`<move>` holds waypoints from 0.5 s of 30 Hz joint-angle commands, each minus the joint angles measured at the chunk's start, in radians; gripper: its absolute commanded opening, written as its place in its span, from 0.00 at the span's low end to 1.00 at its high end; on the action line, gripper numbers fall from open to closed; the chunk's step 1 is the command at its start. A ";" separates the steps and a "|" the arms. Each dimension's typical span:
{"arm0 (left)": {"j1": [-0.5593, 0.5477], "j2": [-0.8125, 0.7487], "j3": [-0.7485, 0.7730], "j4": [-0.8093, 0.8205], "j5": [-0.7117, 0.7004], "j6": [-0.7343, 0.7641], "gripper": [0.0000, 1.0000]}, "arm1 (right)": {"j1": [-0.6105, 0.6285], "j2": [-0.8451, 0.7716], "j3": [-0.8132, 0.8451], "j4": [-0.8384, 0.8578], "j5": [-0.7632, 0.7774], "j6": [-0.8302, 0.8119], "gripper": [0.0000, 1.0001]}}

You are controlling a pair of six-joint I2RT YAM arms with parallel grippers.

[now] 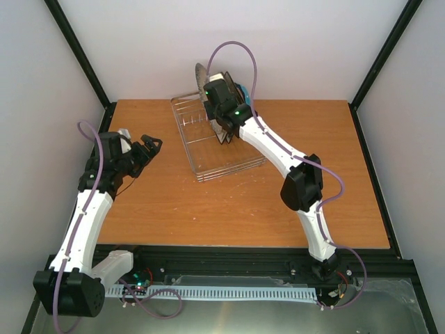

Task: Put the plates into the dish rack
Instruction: Insert the plate into the dish rack.

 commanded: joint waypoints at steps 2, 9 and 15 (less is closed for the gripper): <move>0.014 0.009 0.048 -0.012 -0.006 0.029 1.00 | -0.004 -0.026 0.049 0.225 0.037 0.049 0.03; 0.017 0.011 0.050 -0.013 -0.004 0.031 1.00 | -0.008 -0.011 0.046 0.211 0.032 0.069 0.03; 0.019 0.011 0.052 -0.015 -0.005 0.034 1.00 | -0.017 0.005 0.041 0.198 0.015 0.094 0.03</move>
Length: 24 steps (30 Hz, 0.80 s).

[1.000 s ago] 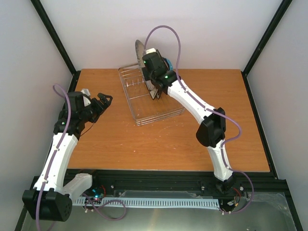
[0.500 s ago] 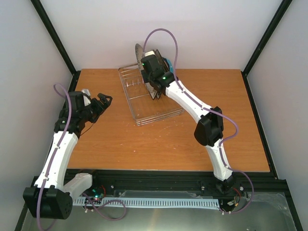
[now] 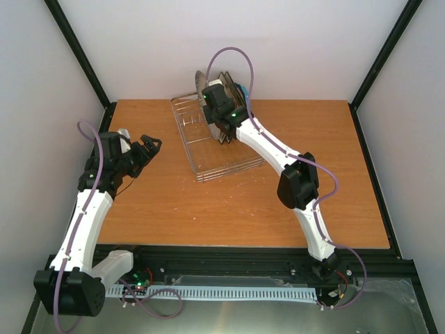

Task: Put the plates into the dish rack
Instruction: Insert the plate into the dish rack.

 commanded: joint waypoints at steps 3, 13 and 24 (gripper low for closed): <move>0.011 0.005 0.053 -0.013 -0.004 0.025 1.00 | -0.015 -0.036 0.042 0.191 0.028 0.061 0.03; 0.013 0.006 0.048 -0.013 -0.003 0.022 1.00 | -0.041 -0.014 0.051 0.150 0.006 0.085 0.03; 0.013 0.016 0.050 -0.004 0.004 0.022 1.00 | -0.063 -0.006 0.041 0.096 0.013 0.114 0.03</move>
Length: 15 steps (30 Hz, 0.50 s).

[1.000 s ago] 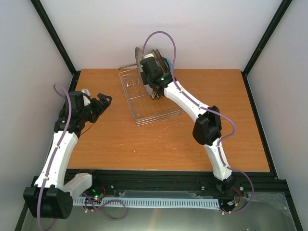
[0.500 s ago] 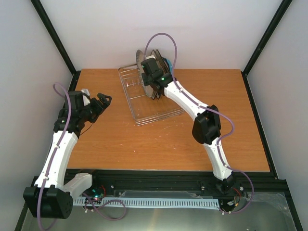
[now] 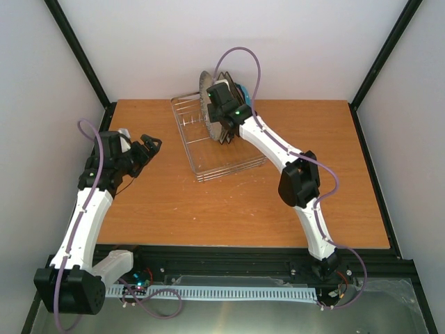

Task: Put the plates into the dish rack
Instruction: Insert the plate into the dish rack.

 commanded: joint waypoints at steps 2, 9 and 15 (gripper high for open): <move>0.010 0.006 0.041 0.007 0.002 0.019 1.00 | -0.030 -0.022 0.040 0.110 0.067 0.026 0.03; 0.010 0.017 0.045 0.019 0.009 0.020 1.00 | -0.049 -0.036 0.013 0.105 0.068 0.022 0.03; 0.009 0.028 0.045 0.026 0.016 0.021 1.00 | -0.063 -0.048 -0.020 0.111 0.074 0.021 0.03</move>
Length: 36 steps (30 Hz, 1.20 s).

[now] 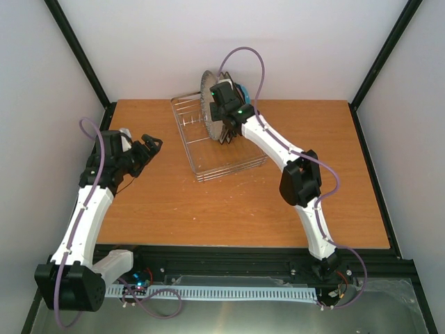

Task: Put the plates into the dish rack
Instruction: Insert the plate into the dish rack.

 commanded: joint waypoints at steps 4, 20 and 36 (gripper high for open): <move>0.009 0.014 0.047 0.027 0.013 0.022 1.00 | -0.048 -0.053 -0.020 0.103 0.104 -0.013 0.03; 0.010 0.047 0.059 0.046 0.022 0.025 1.00 | -0.078 -0.098 -0.100 0.149 0.121 -0.028 0.16; 0.011 0.079 0.069 0.076 0.051 0.027 1.00 | -0.077 -0.181 -0.189 0.181 0.152 -0.058 0.36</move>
